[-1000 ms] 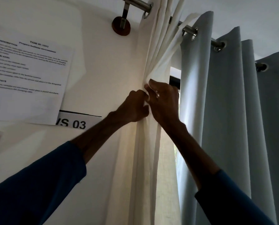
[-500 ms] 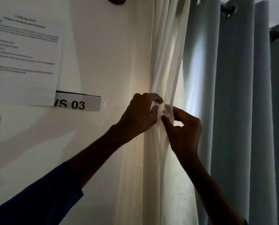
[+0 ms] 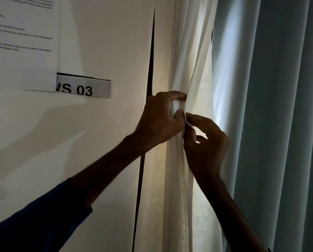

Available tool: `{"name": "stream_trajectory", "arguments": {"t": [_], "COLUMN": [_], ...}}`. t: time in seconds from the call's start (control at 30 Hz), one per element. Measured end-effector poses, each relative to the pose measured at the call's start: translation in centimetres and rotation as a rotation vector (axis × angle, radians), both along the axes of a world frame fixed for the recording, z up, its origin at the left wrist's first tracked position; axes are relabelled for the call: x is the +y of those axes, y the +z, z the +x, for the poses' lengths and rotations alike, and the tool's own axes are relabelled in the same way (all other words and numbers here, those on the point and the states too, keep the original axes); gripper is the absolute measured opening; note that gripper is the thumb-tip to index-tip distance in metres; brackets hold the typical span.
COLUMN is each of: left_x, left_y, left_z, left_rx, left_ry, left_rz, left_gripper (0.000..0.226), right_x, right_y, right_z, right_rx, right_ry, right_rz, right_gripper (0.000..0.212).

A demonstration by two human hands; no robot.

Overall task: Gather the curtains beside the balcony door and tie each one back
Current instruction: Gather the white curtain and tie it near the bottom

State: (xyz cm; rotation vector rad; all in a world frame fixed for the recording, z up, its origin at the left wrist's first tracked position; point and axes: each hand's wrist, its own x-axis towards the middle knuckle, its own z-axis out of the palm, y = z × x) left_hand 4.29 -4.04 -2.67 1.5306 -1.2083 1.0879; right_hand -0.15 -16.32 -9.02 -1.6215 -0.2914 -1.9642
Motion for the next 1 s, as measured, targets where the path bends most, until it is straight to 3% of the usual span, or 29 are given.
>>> {"name": "stream_trajectory", "arguments": {"t": [0.2, 0.47, 0.63, 0.83, 1.0], "left_x": [0.0, 0.0, -0.3, 0.1, 0.4], "left_y": [-3.1, -7.3, -7.8, -8.0, -8.1], "left_z": [0.1, 0.0, 0.0, -0.5, -0.6], "left_rx": [0.077, 0.153, 0.184, 0.067, 0.026], "left_ry": [-0.012, -0.035, -0.048, -0.026, -0.005], "left_rz": [0.067, 0.095, 0.075, 0.058, 0.055], "left_gripper": [0.05, 0.046, 0.054, 0.038, 0.037], "right_x": [1.0, 1.0, 1.2, 0.3, 1.0], "right_y": [-1.6, -4.6, -5.6, -6.6, -7.3], "right_z": [-0.8, -1.9, -1.9, -2.1, -2.1], "right_rx": [0.067, 0.192, 0.169, 0.088, 0.173], "right_ry": [0.103, 0.087, -0.032, -0.239, -0.037], "right_rz": [0.089, 0.055, -0.043, -0.095, -0.002], "right_gripper": [0.019, 0.031, 0.037, 0.043, 0.036]}}
